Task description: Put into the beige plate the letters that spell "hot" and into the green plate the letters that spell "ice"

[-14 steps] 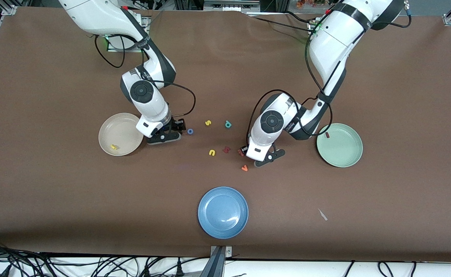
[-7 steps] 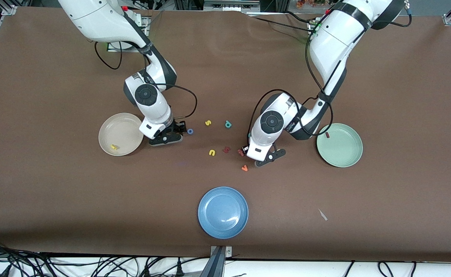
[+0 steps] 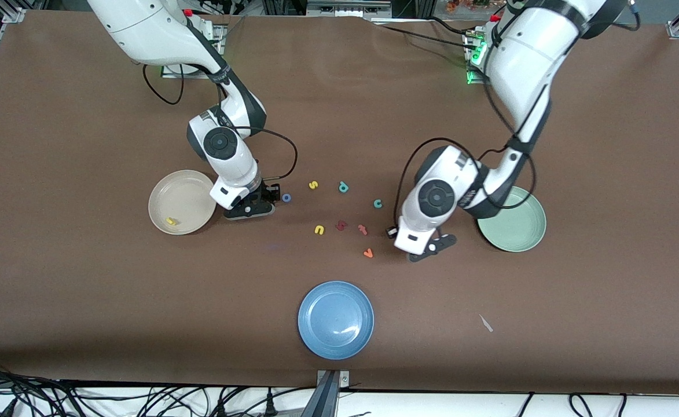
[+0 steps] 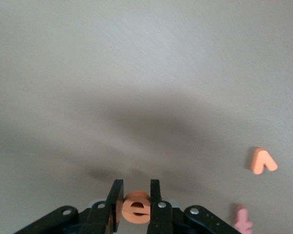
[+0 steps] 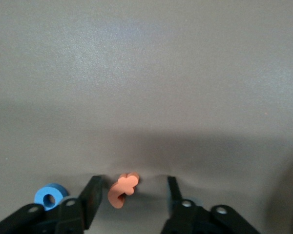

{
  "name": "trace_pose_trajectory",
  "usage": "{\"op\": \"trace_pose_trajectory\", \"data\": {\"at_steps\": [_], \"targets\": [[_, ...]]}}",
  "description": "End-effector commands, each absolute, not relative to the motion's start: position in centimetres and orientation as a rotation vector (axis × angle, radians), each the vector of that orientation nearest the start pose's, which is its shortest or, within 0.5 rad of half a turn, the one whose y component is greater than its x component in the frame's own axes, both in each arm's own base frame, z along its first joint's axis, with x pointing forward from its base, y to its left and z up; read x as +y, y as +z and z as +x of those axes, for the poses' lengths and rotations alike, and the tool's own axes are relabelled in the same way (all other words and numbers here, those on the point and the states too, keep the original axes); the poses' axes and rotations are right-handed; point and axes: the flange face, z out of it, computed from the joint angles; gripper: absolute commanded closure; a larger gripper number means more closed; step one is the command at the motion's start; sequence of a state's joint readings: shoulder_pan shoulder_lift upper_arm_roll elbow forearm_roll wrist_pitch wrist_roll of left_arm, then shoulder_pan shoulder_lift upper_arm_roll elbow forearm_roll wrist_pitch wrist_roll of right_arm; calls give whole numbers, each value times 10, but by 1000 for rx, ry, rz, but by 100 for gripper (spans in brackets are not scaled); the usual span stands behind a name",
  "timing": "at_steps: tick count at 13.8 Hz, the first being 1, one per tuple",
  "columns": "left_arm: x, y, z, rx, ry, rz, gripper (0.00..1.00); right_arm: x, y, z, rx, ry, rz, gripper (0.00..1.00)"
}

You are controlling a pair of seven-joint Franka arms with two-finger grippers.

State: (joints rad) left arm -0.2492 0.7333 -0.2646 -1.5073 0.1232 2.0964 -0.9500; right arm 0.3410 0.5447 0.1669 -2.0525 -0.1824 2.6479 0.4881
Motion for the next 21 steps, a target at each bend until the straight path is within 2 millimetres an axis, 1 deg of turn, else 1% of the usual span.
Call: {"op": "trace_pose_trajectory", "data": {"at_steps": [1, 2, 3, 4, 6, 7, 8, 9, 10, 12, 13, 14, 15, 16, 17, 18, 19, 20, 21], "targets": [[-263, 280, 626, -476, 365, -3061, 100, 297, 175, 521, -234, -113, -3110, 54], [-243, 288, 626, -407, 421, -3048, 100, 297, 175, 521, -234, -113, -3110, 61], [-223, 291, 627, -349, 478, -3036, 100, 297, 175, 521, -240, -114, -3111, 68], [-202, 296, 629, -298, 517, -3035, 97, 297, 176, 521, -242, -116, -3110, 71], [-146, 303, 635, -189, 591, -3047, 99, 297, 178, 521, -245, -119, -3110, 81], [-122, 304, 637, -128, 615, -3059, 100, 297, 180, 522, -252, -122, -3110, 84], [-98, 301, 639, -104, 631, -3065, 100, 297, 185, 522, -261, -126, -3111, 85], [-79, 292, 639, -85, 656, -3069, 100, 296, 191, 524, -278, -131, -3113, 85], [-61, 278, 638, -61, 696, -3075, 100, 295, 198, 525, -285, -132, -3118, 85], [-32, 253, 633, -10, 770, -3085, 100, 291, 209, 528, -288, -132, -3130, 85], [-25, 236, 625, 0, 827, -3079, 100, 289, 219, 529, -305, -127, -3141, 85], [-22, 226, 619, 16, 853, -3057, 100, 278, 233, 533, -360, -116, -3161, 85], [-18, 213, 613, 46, 875, -3013, 100, 261, 251, 540, -449, -103, -3181, 85], [-19, 206, 611, 56, 881, -3001, 99, 235, 265, 548, -533, -73, -3203, 85], [-18, 206, 612, 51, 883, -3005, 86, 202, 272, 557, -610, -32, -3217, 85], [-17, 208, 613, 46, 877, -3010, 77, 180, 277, 562, -697, -10, -3208, 85], [-15, 213, 616, 35, 864, -3020, 59, 164, 281, 562, -725, 4, -3203, 85], [-17, 218, 618, 25, 848, -3024, 30, 154, 281, 561, -725, 15, -3204, 84], [-18, 230, 622, 16, 817, -3031, 0, 145, 280, 558, -726, 31, -3204, 82]]}}
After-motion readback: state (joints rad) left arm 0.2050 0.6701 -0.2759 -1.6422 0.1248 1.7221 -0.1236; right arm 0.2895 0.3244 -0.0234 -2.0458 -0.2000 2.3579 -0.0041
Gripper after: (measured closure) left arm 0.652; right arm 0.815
